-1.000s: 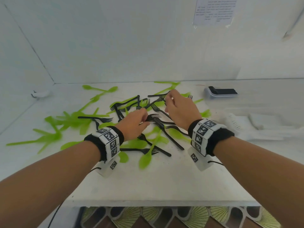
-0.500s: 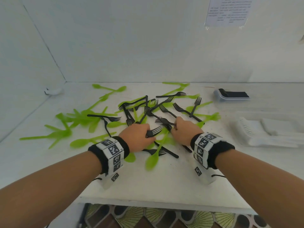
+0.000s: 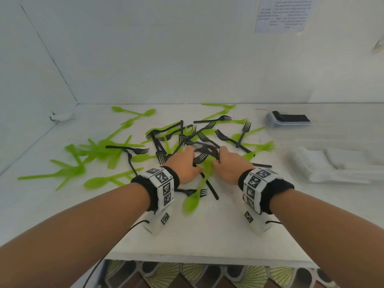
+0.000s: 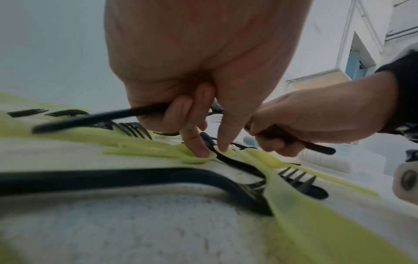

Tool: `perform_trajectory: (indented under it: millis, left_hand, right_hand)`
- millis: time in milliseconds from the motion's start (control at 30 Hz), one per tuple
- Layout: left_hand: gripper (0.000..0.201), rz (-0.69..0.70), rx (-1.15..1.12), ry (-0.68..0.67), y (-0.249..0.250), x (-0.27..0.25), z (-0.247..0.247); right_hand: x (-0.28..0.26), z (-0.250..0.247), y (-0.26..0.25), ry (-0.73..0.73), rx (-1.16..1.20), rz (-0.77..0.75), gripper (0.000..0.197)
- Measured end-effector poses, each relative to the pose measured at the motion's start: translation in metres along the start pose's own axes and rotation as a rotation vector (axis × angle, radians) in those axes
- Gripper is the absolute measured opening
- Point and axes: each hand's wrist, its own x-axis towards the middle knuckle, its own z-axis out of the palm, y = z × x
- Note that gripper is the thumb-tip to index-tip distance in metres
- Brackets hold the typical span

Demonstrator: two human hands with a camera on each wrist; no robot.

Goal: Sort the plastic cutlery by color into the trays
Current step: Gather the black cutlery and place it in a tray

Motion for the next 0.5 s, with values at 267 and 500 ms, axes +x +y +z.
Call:
perform_trajectory:
  millis: [267,500]
  left_hand:
    - [0.034,-0.015,-0.004,0.044,0.002,0.006,0.009]
    - [0.043,-0.030,0.254,-0.078,0.016,0.013,0.008]
  right_hand:
    - [0.002,-0.018,0.027,0.203,0.076,0.031,0.020]
    - [0.007,-0.022,0.067,0.071,-0.143,0.090,0.014]
